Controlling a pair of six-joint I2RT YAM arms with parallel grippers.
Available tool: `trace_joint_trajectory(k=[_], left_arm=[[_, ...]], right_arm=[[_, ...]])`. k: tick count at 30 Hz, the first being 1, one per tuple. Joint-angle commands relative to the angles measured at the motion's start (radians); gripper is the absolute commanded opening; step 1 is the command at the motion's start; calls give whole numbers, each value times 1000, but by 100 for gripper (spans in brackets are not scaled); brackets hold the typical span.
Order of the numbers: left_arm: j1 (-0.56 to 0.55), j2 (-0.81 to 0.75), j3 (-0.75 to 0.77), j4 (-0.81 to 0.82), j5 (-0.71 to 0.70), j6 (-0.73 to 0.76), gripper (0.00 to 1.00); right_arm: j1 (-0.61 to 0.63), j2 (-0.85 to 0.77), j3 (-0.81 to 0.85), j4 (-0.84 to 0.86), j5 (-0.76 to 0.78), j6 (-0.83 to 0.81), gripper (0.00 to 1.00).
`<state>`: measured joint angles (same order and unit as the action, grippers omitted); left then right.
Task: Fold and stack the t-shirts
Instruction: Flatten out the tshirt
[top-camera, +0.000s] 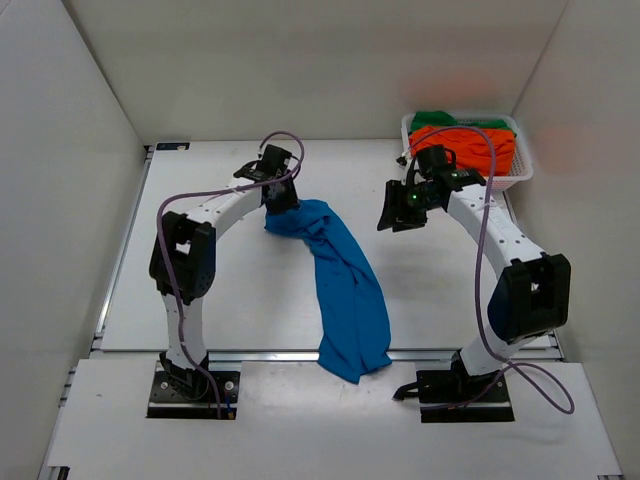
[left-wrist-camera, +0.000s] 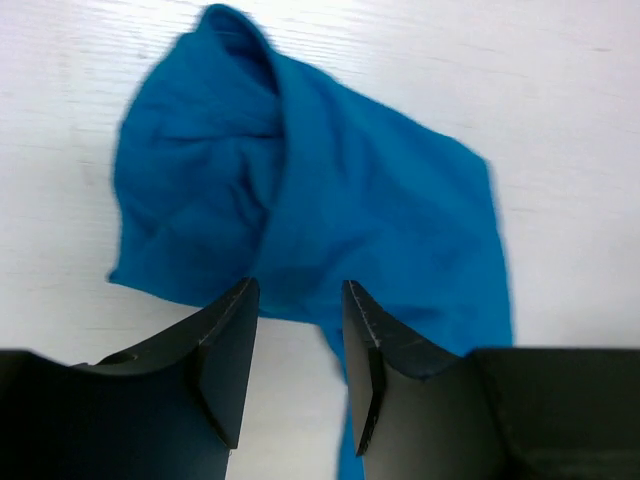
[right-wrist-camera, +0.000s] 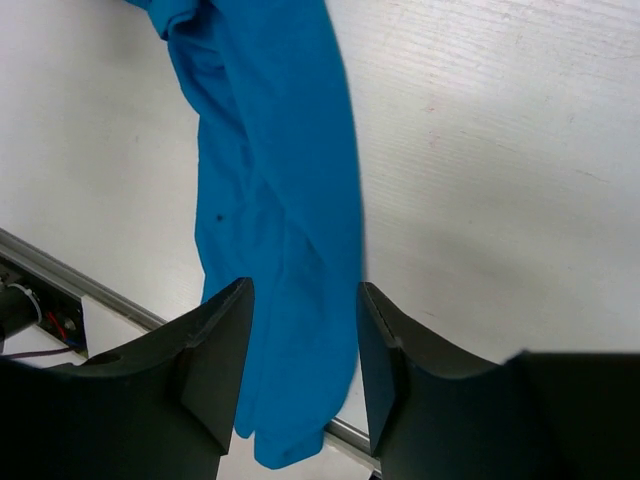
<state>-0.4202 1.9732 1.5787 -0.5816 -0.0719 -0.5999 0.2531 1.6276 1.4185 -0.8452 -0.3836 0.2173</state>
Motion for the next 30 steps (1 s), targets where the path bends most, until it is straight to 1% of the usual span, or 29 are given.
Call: trace_joint_trajectory(k=[1, 5, 8, 15, 21, 23, 24, 26, 28, 29, 30], left_arm=[[17, 3, 40, -63, -101, 23, 49], [49, 9, -29, -35, -60, 17, 50], [61, 35, -25, -24, -26, 5, 51], [35, 73, 3, 26, 40, -23, 55], [11, 108, 23, 39, 63, -43, 55], [0, 111, 20, 49, 66, -50, 53], [-2, 108, 17, 51, 67, -57, 50], [-3, 113, 17, 69, 95, -63, 40], [9, 108, 21, 78, 118, -84, 17], [1, 104, 29, 74, 130, -90, 5], [3, 99, 36, 72, 142, -106, 0]], right_arm=[[-6, -74, -27, 41, 0, 14, 43], [3, -83, -50, 31, 17, 45, 43], [14, -88, -61, 37, 23, 60, 44], [21, -123, -115, 34, 31, 77, 45], [6, -150, -164, 31, 25, 82, 46], [2, -163, -170, 23, 23, 86, 46], [-2, -160, -173, 23, 22, 82, 47], [-6, -166, -190, 31, 18, 77, 47], [-6, -169, -191, 31, 14, 79, 48], [0, -167, -188, 31, 12, 76, 47], [-8, -164, -188, 31, 12, 71, 47]])
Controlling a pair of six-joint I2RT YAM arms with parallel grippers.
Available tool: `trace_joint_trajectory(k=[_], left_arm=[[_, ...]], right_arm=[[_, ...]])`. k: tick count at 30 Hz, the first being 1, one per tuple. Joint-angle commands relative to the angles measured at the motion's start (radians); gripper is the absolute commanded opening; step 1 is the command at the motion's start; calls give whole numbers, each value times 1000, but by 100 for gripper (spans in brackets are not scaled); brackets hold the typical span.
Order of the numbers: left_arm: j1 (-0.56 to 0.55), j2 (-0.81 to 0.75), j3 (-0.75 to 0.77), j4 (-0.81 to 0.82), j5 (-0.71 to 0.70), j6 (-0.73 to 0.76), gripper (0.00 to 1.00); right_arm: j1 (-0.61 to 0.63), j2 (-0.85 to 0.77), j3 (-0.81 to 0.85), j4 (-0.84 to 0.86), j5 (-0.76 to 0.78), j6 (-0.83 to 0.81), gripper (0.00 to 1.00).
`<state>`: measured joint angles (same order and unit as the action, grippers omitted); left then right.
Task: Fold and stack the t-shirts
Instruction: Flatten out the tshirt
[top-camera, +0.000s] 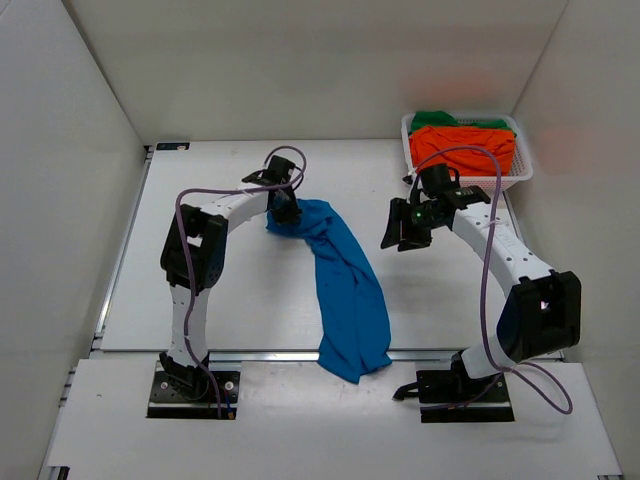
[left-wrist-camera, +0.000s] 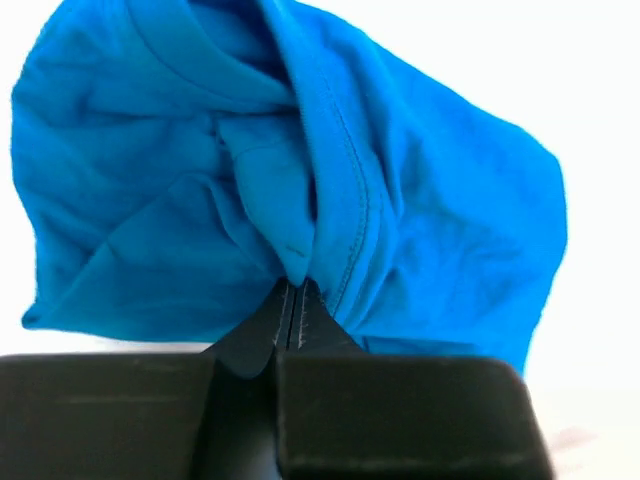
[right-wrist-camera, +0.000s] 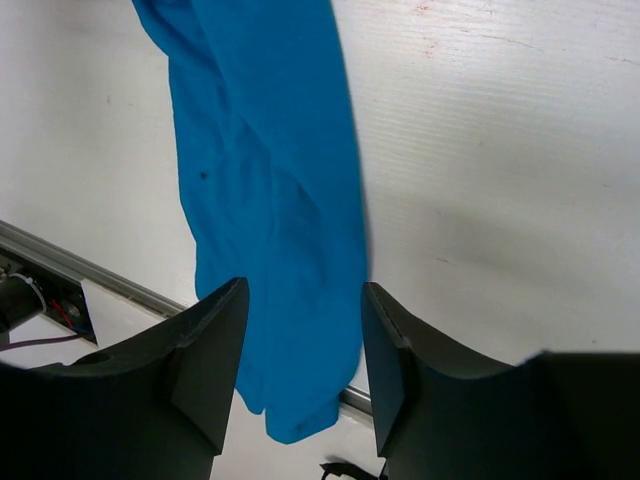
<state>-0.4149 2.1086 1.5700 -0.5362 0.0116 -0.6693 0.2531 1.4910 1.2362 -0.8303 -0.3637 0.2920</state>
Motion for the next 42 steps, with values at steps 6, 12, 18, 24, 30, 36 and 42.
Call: trace_joint_trajectory(k=[6, 12, 18, 24, 30, 36, 42], left_arm=[[28, -235, 85, -10, 117, -98, 0], [85, -363, 295, -102, 156, -158, 0], [116, -429, 493, -168, 56, -173, 0], [168, -444, 509, -146, 143, -240, 0], [163, -461, 461, -153, 116, -220, 0], [165, -481, 400, -153, 100, -201, 0], [171, -490, 366, -173, 114, -194, 0]], right_arm=[[-31, -26, 2, 2, -41, -50, 44], [-8, -93, -102, 48, -64, -83, 48], [124, -161, -225, 82, 22, -120, 43], [141, -172, -274, 131, 6, -120, 53], [236, -231, -267, 192, 22, -140, 33], [406, -174, -282, 249, 37, -163, 28], [531, -51, -215, 276, 69, -180, 50]])
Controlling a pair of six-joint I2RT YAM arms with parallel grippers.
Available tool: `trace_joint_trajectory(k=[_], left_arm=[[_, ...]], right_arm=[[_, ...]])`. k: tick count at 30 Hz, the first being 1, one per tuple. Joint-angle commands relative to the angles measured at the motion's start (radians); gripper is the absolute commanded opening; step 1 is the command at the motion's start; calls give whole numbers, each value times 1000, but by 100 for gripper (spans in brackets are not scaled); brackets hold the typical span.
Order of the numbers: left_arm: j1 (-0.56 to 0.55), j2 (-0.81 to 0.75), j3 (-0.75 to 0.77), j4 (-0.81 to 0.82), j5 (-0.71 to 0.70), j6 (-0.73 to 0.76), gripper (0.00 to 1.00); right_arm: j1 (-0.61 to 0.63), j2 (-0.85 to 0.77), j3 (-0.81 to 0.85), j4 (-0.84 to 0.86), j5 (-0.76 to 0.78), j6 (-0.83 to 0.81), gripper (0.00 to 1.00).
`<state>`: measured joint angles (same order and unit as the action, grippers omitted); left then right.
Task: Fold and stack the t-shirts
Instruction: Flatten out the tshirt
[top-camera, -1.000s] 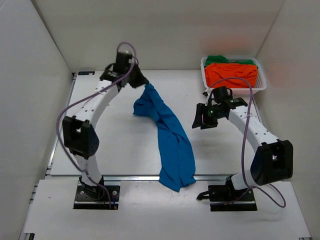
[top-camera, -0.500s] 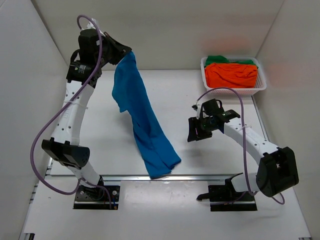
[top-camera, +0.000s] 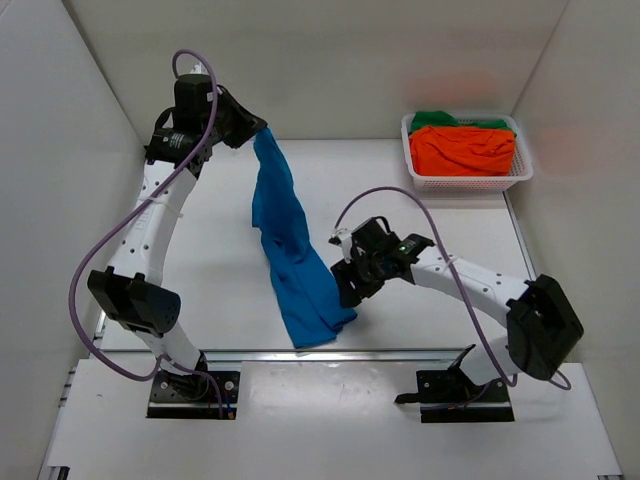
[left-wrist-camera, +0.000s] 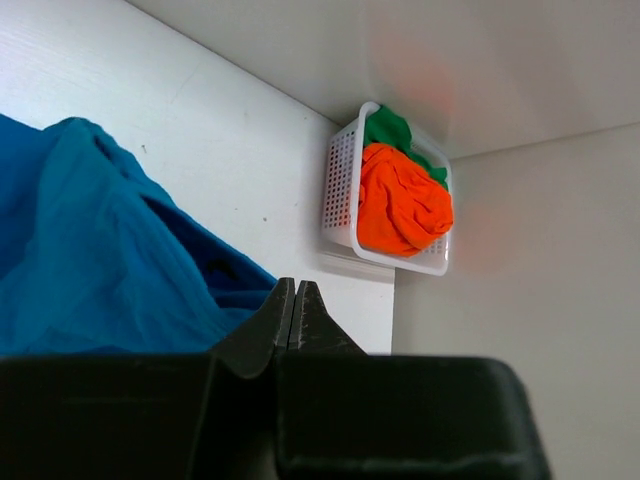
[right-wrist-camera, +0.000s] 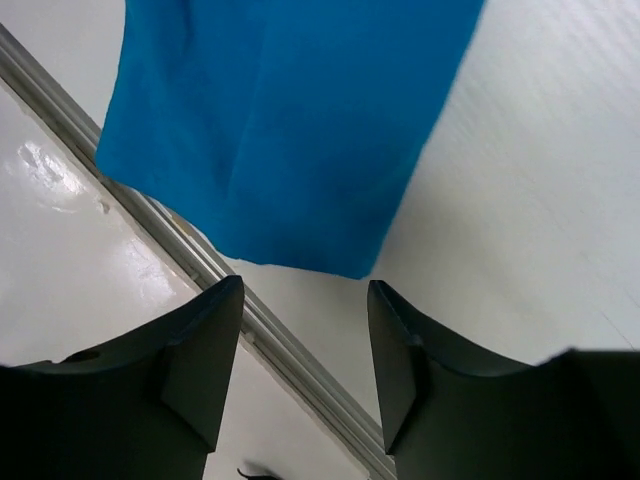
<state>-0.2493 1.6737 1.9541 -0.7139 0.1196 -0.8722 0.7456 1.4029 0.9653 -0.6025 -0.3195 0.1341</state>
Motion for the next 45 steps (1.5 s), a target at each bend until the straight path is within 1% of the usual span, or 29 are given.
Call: trace_joint_trajectory(k=[1, 9, 11, 12, 13, 15, 16, 17, 18, 19, 21, 23, 24, 26, 29, 30, 32, 34, 38, 40, 41, 43, 45], left_arm=[[2, -60, -26, 4, 8, 10, 0], [39, -118, -115, 22, 25, 15, 0], [56, -127, -126, 25, 31, 15, 0], [62, -134, -127, 27, 35, 15, 0], [67, -140, -133, 27, 38, 15, 0], [76, -150, -159, 40, 43, 9, 0], [76, -160, -159, 45, 49, 4, 0], [82, -169, -170, 50, 55, 2, 0], [88, -169, -175, 53, 54, 4, 0], [93, -169, -181, 54, 51, 2, 0], [102, -167, -153, 51, 57, 12, 0], [122, -154, -120, 50, 78, 9, 0], [123, -135, -72, 41, 77, 9, 0], [142, -98, 21, 34, 91, 12, 0], [154, -17, 239, -4, 81, 18, 0], [159, -9, 264, -10, 89, 18, 0], [183, -15, 313, -18, 59, 9, 0], [200, -58, 307, 14, 8, 15, 0], [219, -176, 229, 63, -109, 59, 0], [217, -210, 235, 44, -138, 87, 0], [214, -224, 242, 21, -158, 104, 0], [187, -256, 247, -1, -211, 130, 0], [171, -317, 215, -18, -251, 150, 0]], right_arm=[[53, 63, 70, 44, 19, -16, 51], [179, 203, 121, 26, 80, -50, 52], [179, 263, 145, 0, 99, -48, 52], [181, 280, 147, -19, 109, -51, 52], [182, 291, 159, -35, 121, -62, 55], [182, 320, 168, -57, 134, -76, 55], [181, 329, 176, -62, 141, -82, 49], [184, 347, 184, -75, 140, -85, 29], [181, 353, 199, -83, 143, -93, 19], [176, 363, 222, -100, 166, -90, 0], [173, 363, 272, -141, 195, -94, 0], [135, 335, 367, -187, 227, -93, 0], [109, 324, 400, -213, 247, -90, 0], [46, 289, 537, -250, 263, -90, 0], [-63, 252, 711, -298, 261, -113, 0], [-107, 245, 740, -299, 255, -119, 0], [-165, 211, 825, -286, 238, -126, 0], [-227, 173, 852, -267, 247, -126, 0], [-279, 61, 863, -208, 280, -183, 0], [-301, -20, 839, -188, 292, -182, 0], [-311, -36, 842, -186, 303, -171, 0], [-331, -112, 817, -181, 307, -156, 0], [-357, -172, 802, -168, 295, -139, 0]])
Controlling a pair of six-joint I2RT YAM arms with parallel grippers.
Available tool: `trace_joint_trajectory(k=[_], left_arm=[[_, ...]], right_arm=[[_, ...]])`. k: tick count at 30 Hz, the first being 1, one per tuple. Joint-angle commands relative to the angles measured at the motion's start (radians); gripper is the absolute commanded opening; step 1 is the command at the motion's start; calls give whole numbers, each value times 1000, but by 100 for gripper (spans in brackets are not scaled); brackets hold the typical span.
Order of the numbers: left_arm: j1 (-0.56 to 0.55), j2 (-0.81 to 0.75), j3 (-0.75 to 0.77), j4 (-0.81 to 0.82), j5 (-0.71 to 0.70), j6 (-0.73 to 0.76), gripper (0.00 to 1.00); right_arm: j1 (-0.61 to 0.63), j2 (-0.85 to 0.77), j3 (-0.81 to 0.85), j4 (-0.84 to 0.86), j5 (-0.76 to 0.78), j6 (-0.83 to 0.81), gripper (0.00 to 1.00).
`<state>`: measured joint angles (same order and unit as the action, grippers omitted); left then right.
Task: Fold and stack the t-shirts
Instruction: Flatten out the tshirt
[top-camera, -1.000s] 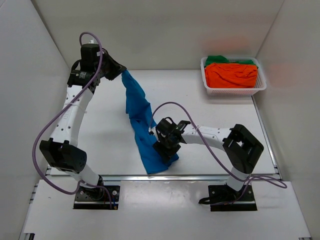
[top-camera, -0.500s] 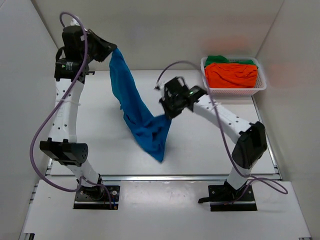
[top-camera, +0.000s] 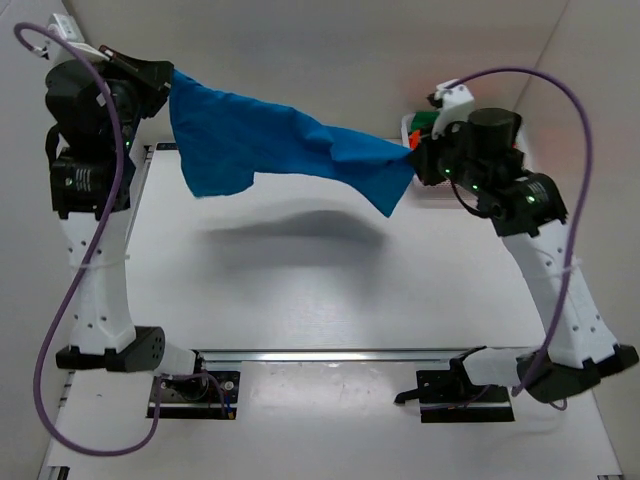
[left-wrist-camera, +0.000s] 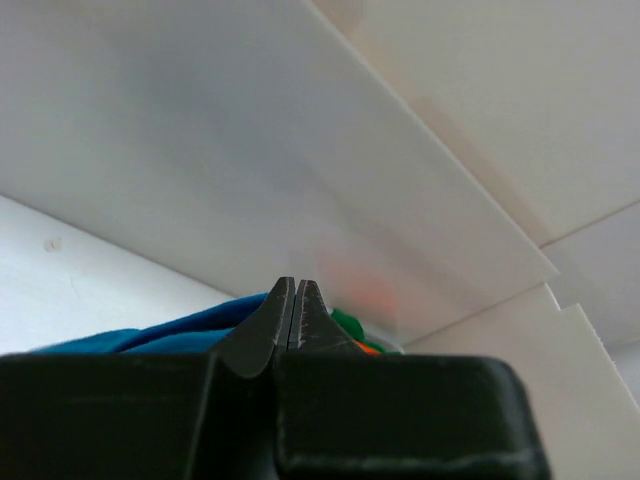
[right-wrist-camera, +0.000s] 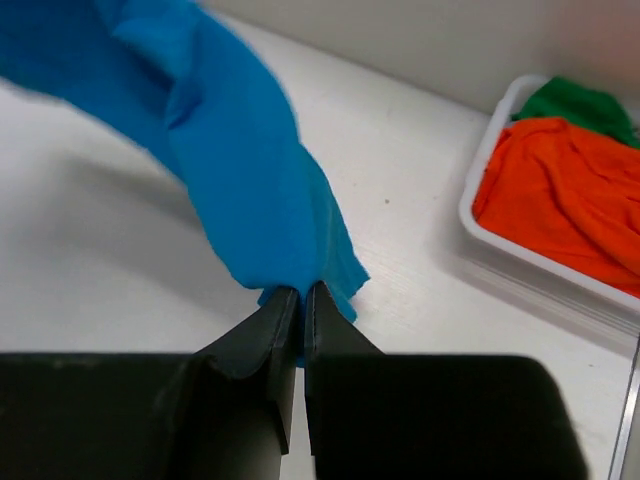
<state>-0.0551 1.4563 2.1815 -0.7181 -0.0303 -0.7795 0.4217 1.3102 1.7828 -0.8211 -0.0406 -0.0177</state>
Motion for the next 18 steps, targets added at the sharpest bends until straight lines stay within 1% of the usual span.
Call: trace_joint_trajectory(k=[1, 4, 6, 9, 10, 11, 14, 17, 18], left_arm=[[-31, -123, -29, -23, -124, 60, 0], [-45, -214, -77, -46, -195, 71, 0], [-49, -226, -68, -108, -220, 71, 0], [-58, -225, -103, -132, -226, 51, 0], [-49, -221, -145, -127, -195, 19, 0], [-43, -218, -169, -112, -177, 5, 0], [-43, -166, -322, -67, -103, -75, 0], [-69, -78, -434, -44, -89, -113, 0], [-75, -59, -449, -38, -106, -122, 0]], right_arm=[[-66, -119, -31, 53, 1, 44, 0], [-167, -169, -11, 42, -105, 79, 0], [-234, -180, 10, 31, -177, 81, 0], [-352, -161, 36, 31, -289, 88, 0], [-359, -149, 26, 43, -324, 87, 0], [-357, -129, 4, 49, -323, 87, 0], [-298, -79, -71, 68, -317, 85, 0], [-247, -4, -178, 105, -309, 87, 0], [-238, 35, -193, 120, -314, 88, 0]])
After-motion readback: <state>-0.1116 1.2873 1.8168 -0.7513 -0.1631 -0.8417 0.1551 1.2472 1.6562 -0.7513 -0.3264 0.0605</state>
